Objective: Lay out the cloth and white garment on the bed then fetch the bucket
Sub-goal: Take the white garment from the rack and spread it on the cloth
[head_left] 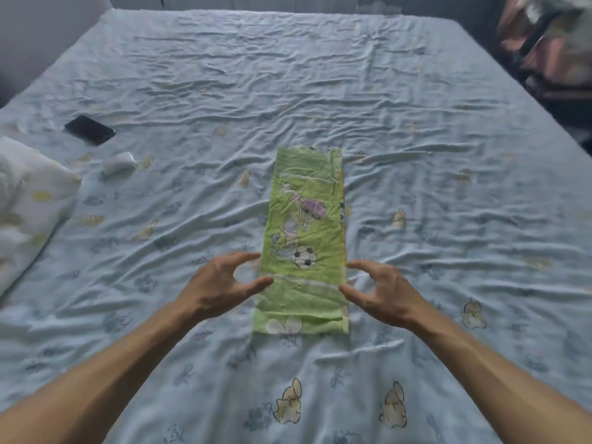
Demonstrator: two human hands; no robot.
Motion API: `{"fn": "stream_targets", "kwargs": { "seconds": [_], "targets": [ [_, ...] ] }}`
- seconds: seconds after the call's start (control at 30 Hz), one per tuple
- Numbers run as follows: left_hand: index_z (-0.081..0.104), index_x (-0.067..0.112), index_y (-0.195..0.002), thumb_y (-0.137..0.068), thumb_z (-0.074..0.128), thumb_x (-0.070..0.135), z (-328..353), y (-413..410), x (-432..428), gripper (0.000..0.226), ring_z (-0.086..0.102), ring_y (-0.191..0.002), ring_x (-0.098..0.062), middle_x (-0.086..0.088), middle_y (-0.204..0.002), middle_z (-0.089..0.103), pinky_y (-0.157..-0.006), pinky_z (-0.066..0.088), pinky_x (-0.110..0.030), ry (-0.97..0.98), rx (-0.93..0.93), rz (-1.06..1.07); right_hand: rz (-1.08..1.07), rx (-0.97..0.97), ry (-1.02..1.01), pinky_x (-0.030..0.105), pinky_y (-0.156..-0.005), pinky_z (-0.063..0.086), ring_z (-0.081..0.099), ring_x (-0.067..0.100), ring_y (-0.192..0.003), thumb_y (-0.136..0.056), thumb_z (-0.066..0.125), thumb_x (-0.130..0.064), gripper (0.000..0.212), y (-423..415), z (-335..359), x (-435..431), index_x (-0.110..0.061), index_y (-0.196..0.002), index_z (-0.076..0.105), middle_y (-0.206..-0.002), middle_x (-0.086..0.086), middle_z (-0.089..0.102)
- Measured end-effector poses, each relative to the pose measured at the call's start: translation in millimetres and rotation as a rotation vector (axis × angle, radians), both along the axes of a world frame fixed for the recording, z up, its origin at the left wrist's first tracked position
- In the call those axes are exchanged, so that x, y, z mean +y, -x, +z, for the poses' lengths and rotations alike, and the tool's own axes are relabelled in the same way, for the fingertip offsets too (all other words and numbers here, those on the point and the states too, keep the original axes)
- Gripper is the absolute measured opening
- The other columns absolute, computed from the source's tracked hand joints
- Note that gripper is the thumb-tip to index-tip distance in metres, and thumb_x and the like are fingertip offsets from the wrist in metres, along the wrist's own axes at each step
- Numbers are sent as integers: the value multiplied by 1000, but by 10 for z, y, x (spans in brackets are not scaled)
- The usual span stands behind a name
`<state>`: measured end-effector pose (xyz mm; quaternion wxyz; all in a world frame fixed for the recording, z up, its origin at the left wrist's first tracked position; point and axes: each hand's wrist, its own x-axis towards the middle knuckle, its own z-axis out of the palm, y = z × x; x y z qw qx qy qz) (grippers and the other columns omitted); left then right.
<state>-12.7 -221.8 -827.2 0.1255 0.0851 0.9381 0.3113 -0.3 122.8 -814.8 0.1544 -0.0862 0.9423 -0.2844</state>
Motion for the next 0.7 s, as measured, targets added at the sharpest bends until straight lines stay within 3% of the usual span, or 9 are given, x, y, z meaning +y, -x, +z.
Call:
{"fn": "stream_targets", "kwargs": {
  "seconds": [0.17,0.37,0.5,0.57,0.7],
  "targets": [
    [48,32,-155,-77,58,91,1469,568,105,98,49,-145,-15,8,-163,46,-117,44,-47,34,112,-57,-6,133,-68,37,-116,41,47,18,-145,-87,68,-67,86,522,1469,210,-19,-155,46,-160,0,48],
    [47,32,-156,-81,56,85,3700,1030,202,93,47,-147,-14,9,-162,48,-115,38,-31,111,292,-107,-8,297,-171,39,-122,36,36,13,-153,-71,62,-89,115,874,3769,512,-20,-160,40,-167,-5,37],
    [47,31,-157,-82,57,85,5237,1075,206,93,45,-148,-15,7,-163,46,-119,34,-33,156,384,-90,-48,412,-190,39,-125,30,33,16,-154,-75,64,-85,112,858,5305,668,-16,-159,40,-167,0,36],
    [48,32,-155,-75,49,94,5949,1022,191,102,48,-146,-16,6,-162,48,-120,36,-36,151,397,-63,-75,432,-197,38,-126,28,33,17,-154,-77,66,-81,109,765,5982,752,-15,-160,38,-168,1,36],
    [49,32,-155,-66,42,104,7115,807,152,114,49,-146,-22,2,-162,49,-120,38,-46,72,406,-43,-121,454,-154,42,-125,32,37,19,-152,-66,56,-96,123,526,7090,829,-18,-160,37,-167,-1,38]
  ]
}}
